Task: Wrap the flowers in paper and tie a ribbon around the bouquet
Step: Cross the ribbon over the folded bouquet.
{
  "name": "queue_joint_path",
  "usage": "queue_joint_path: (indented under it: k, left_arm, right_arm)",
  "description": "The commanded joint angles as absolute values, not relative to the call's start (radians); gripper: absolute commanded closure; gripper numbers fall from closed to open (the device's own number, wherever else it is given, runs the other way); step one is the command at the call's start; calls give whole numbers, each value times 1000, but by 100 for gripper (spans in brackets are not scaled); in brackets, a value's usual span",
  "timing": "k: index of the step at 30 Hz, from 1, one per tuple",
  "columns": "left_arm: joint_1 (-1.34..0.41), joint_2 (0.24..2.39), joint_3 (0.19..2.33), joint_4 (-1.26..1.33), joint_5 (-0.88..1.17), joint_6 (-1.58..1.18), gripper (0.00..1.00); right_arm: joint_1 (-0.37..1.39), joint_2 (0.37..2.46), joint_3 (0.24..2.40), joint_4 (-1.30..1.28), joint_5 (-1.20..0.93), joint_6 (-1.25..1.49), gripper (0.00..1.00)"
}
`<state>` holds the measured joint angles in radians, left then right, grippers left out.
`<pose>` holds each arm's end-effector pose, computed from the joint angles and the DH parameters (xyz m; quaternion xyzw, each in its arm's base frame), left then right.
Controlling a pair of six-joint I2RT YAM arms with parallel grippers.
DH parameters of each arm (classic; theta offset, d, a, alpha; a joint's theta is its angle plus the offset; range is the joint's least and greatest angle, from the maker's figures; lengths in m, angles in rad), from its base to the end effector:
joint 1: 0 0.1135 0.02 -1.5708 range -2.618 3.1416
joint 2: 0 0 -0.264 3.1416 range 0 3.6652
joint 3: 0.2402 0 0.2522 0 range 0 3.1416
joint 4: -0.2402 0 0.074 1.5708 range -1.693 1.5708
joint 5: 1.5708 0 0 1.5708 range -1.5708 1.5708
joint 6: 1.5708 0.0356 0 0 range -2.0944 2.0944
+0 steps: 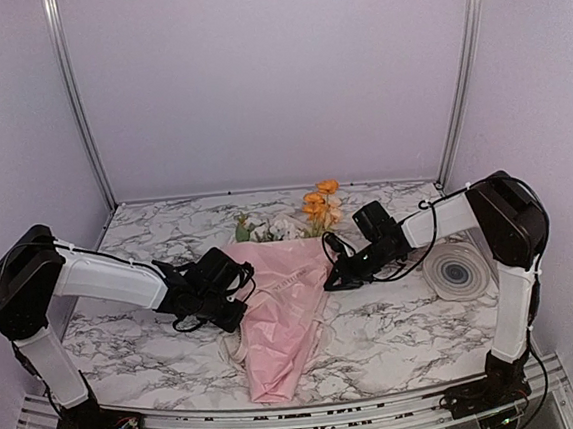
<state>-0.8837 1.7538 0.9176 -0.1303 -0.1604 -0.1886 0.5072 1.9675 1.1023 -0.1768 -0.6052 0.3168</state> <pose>0.2193 -0.2583 0.1417 0.3017 0.9028 -0.0858 0.2941 0.3211 0.2016 0.1203 -0.1651 0.9098 0.3635 0.1134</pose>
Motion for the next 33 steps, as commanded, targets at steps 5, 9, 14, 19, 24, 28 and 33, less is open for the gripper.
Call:
queue_joint_path:
  k: [5,9,14,19,24,28,33]
  left_arm:
    - [-845,1639,903,-239,-178,-177,100]
    - [-845,1660,904,-241,-151,-164,96]
    - [-844,1693,906,-253,-170,-176,86]
    - [-846,1699,920,-279,-216,-166,82]
    - [-864,1702,951,-290,-233,-141,81]
    - [-880,1722,971,-312,-260,-134,81]
    - [-891,1738,987,-331,-276,-130,81]
  right_arm:
    - [503,2021,1110,-215,-576,310,90]
    - [503,2024,1124,-219,-585,309,90]
    - [504,2008,1138,-244,-577,292,90]
    - [503,1989,1146,-266,-565,286,90]
    - [493,1883,1155,-282,-487,306,90]
    - [502,1770,1181,-317,-307,294,90]
    - [637,1723,1214,-284,-281,191,89]
